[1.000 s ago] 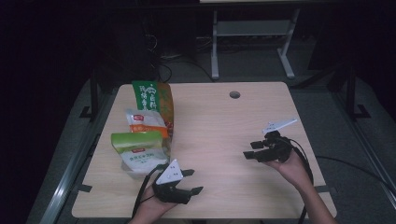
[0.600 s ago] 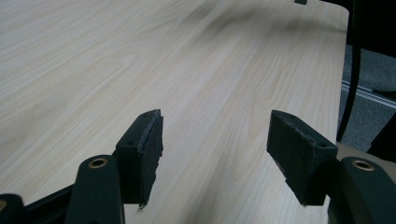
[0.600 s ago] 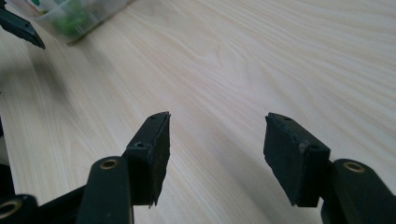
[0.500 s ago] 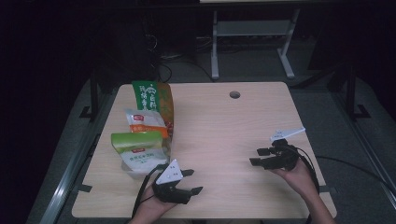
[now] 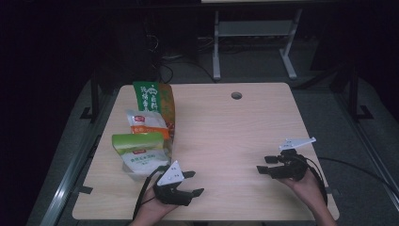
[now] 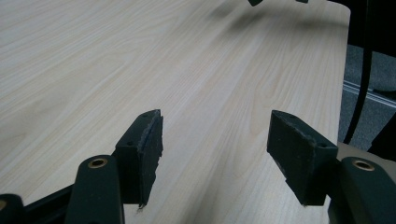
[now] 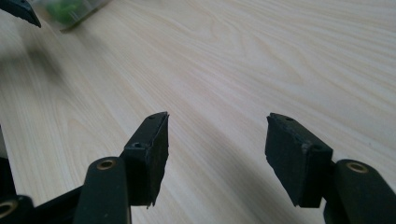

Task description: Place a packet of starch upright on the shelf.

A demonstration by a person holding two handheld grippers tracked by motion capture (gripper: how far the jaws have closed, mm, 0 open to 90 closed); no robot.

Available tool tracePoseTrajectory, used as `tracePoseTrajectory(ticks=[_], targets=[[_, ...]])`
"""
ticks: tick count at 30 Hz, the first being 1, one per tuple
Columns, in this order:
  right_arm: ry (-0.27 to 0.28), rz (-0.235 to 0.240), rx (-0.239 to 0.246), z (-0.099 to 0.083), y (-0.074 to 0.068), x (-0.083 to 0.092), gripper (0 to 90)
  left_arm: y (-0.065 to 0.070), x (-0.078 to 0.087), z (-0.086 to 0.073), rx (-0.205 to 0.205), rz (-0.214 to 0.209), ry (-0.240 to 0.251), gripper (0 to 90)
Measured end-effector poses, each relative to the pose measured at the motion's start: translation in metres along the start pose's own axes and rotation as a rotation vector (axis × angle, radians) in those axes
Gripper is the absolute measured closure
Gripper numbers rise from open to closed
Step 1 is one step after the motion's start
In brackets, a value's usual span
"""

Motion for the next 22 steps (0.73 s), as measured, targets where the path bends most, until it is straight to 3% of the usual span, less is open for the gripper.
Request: tracePoseTrajectory(ticks=[11, 22], targets=[[0.007, -0.019, 0.009, -0.018, -0.007, 0.002, 37.5, -0.001, 0.0, 0.0, -0.001, -0.001, -0.002, 35.6], [0.065, -0.037, 0.015, -0.03, -0.026, 0.004, 33.0, 0.0, 0.001, 0.001, -0.012, -0.005, 0.001, 35.6]])
Point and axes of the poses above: each handheld gripper's, and its own axes: x roughly backward along the jaws, z roughly out of its top, y roughly to its right, the point moved 1 cm from there along -x, roughly forward along the jaws, and after that the axes turned 12 degrees about -y, right-handed, at the moved point
